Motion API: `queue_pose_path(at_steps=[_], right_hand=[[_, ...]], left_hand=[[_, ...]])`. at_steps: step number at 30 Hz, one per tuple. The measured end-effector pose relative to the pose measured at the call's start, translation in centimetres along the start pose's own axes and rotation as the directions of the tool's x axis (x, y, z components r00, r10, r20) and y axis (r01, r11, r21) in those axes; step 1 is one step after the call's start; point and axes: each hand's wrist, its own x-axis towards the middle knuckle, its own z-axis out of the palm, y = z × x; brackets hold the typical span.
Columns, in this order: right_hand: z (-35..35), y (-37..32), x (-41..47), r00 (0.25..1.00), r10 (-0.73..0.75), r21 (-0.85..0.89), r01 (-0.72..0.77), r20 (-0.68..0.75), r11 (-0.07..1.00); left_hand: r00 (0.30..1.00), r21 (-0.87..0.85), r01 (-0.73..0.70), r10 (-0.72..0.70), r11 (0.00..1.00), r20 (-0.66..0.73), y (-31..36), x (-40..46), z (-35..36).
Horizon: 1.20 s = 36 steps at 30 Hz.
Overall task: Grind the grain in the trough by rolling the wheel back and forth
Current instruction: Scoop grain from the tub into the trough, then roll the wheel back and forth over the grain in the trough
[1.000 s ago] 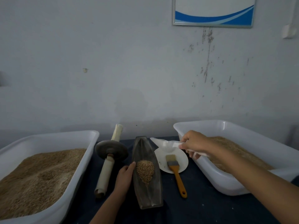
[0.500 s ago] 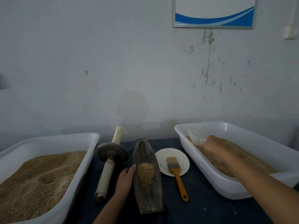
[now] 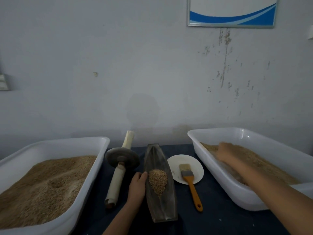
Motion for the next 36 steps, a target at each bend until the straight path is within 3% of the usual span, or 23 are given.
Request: queue_pose_path(at_steps=[3,5,9,12,16,21,27,30,33,36], right_hand=[[-1.6,-3.0,-0.7,0.956,-0.096,-0.125,0.064,-0.279,0.990],[-2.1,-5.8,-1.1,0.919,-0.221,-0.150,0.181,-0.326,0.972],[-1.0,-11.4,-2.0,0.849,-0.461,-0.115,0.446,-0.259,0.887],[1.1,-14.6,-2.4,0.814,-0.551,0.014,0.563,-0.182,0.827],[4.0,-17.8,-2.0,0.765,-0.638,0.151,0.644,-0.090,0.750],[6.1,-20.9,0.1,0.724,-0.685,0.147,0.688,-0.079,0.710],[7.6,-24.8,2.2,0.605,-0.793,-0.039,0.792,-0.073,0.609],[7.8,-26.3,2.9,0.485,-0.869,-0.151,0.856,-0.101,0.495],[8.4,-27.9,3.2,0.363,-0.932,-0.327,0.881,0.006,0.341],[9.5,-29.4,3.4,0.345,-0.933,-0.482,0.838,0.105,0.256]], left_hand=[[1.000,0.078,-0.031,0.031,0.996,0.000,0.2,0.0,0.0],[1.000,0.103,-0.023,0.023,0.994,-0.002,0.4,0.0,0.0],[1.000,0.142,-0.006,0.003,0.990,0.018,0.6,-0.4,-0.3],[0.990,0.285,-0.099,0.122,0.953,-0.064,1.3,-1.1,-1.0],[0.865,0.405,-0.286,0.416,0.868,-0.280,2.7,-1.6,-2.9],[0.730,0.546,-0.225,0.510,0.807,-0.454,2.8,-0.4,-4.7],[0.896,0.709,0.005,0.311,0.705,-0.316,0.8,1.0,-5.7],[0.930,0.686,0.039,0.224,0.726,-0.290,1.0,1.1,-5.8],[0.946,0.689,0.055,0.183,0.722,-0.267,0.9,1.3,-6.0],[0.954,0.705,0.049,0.176,0.707,-0.243,0.7,1.4,-6.0]])
